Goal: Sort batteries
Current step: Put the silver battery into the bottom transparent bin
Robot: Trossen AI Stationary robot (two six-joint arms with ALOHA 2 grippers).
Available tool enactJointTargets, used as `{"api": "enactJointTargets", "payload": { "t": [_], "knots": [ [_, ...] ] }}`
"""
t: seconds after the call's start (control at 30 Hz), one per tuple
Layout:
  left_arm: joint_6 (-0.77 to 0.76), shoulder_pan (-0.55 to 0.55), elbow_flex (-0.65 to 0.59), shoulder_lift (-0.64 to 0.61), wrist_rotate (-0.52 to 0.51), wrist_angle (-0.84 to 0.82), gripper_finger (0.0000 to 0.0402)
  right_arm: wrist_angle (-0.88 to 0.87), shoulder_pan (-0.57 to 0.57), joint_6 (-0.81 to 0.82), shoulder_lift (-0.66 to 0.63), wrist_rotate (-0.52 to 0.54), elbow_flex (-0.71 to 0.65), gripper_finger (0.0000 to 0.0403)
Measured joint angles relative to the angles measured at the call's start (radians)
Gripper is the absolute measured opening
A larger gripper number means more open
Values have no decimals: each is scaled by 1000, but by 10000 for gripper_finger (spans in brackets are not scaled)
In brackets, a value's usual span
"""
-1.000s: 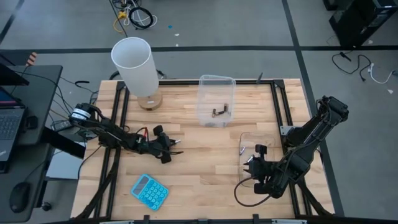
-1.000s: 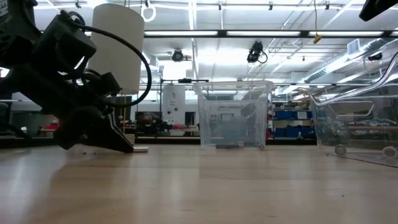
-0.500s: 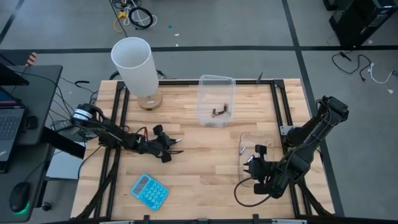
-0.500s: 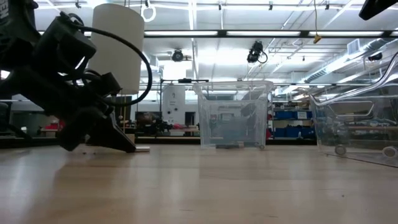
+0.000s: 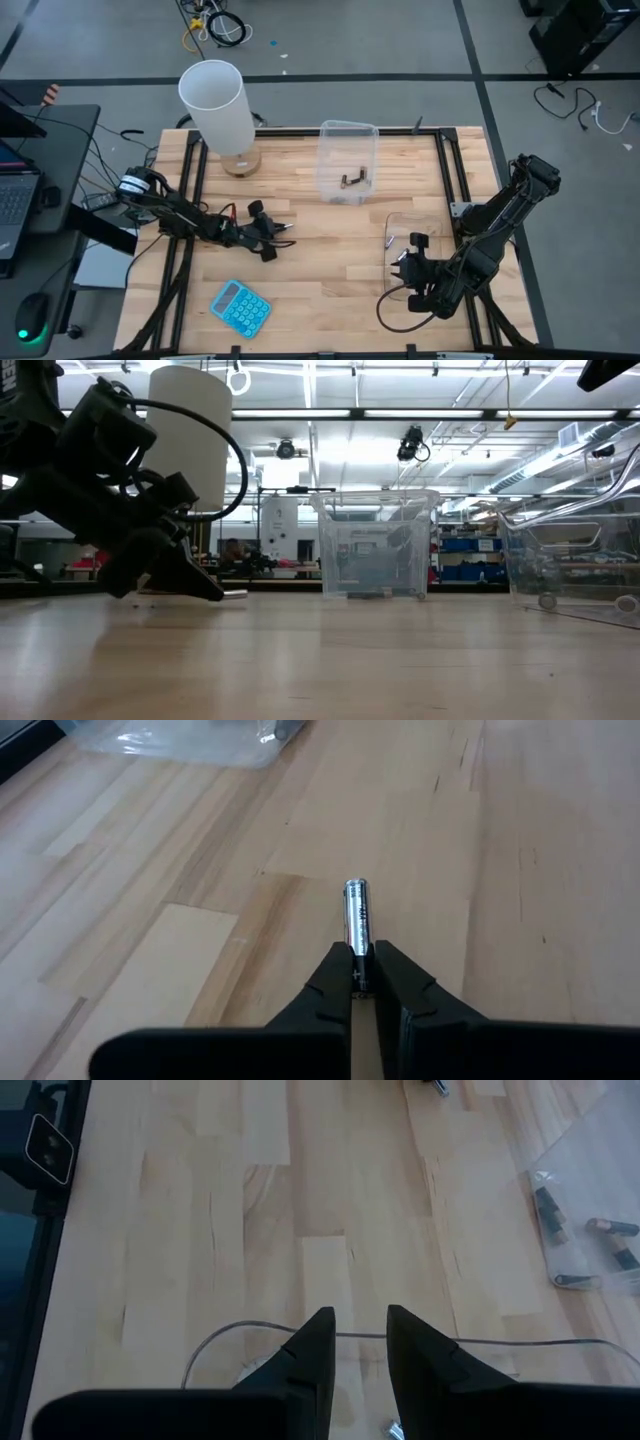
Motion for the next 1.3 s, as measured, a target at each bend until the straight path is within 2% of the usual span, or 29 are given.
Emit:
{"api": "enactJointTargets", "payload": {
  "t": [0.27, 0.5, 0.87, 1.0, 1.3],
  "knots": [
    [0, -1, 2, -2, 0, 33, 11, 0, 0, 0, 0, 0, 0, 80],
    [31, -25, 2, -2, 1, 143, 10, 0, 0, -1, 0, 0, 0, 80],
    [57, -82, 7, -4, 25, 371, 10, 112, -6, -144, 0, 116, 0, 80],
    [79, -109, 61, -4, 43, 385, 10, 182, -33, -209, 0, 121, -1, 80],
    [286, -148, 246, -4, 46, 349, 10, 320, -114, -333, 0, 82, -34, 80]
  ]
}}
